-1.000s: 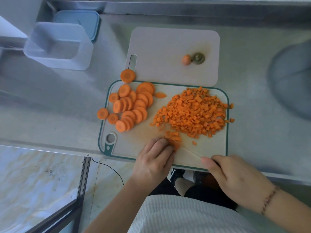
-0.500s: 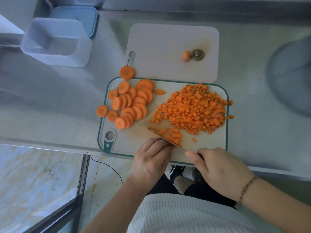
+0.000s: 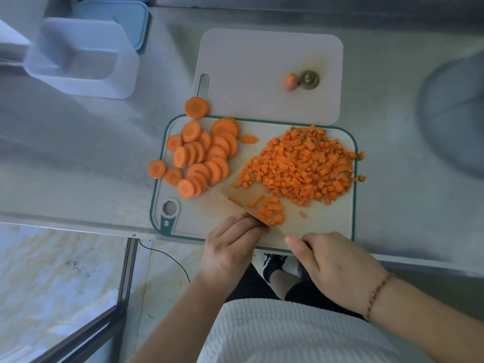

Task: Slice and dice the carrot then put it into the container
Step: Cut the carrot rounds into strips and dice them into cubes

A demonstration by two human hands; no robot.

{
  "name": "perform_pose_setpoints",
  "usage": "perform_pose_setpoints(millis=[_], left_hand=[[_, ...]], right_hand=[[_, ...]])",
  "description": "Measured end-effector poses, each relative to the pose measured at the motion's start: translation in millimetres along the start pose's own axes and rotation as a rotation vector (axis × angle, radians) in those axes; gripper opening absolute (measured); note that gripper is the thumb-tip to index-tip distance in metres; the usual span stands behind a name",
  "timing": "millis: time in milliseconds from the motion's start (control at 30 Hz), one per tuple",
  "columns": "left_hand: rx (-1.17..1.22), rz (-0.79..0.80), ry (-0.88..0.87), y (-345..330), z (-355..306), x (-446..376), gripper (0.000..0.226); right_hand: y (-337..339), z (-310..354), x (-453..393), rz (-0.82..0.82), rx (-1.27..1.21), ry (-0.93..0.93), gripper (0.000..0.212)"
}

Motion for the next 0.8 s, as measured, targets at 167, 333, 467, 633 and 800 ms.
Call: perform_pose_setpoints(millis=[167, 333, 467, 633, 800], left_hand=[[-0.024, 0.048, -0.023, 2, -5, 7, 0.017], [-0.034, 0.010, 0.010, 6, -2, 14, 0.016], [-0.022, -0.014, 0.051, 4, -1, 14, 0.017], [-0.019, -0.029, 0.083, 4, 3, 16, 0.020], [-0.028, -0.108, 0.092, 9, 4, 18, 0.022]], right_hand=[[6, -2, 9, -0.016, -0.015, 0.016, 0.066], [-2, -4, 20, 0.030, 0.016, 0.000, 0.063], [-5, 4, 17, 0.043, 0.116, -0.029, 0.065], [-3, 23, -5, 0.007, 0.063, 0.030, 0.065], [4, 23, 8, 0.047, -0.072, 0.041, 0.061]])
Point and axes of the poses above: each hand's wrist, its own x-axis away from the middle knuckle, its own y-axis out of the back of the hand, z = x × y, the point moved 10 cm from there along -x, towards the middle knuckle, and after that the axes turned 10 degrees about z, right-handed, at the moved point
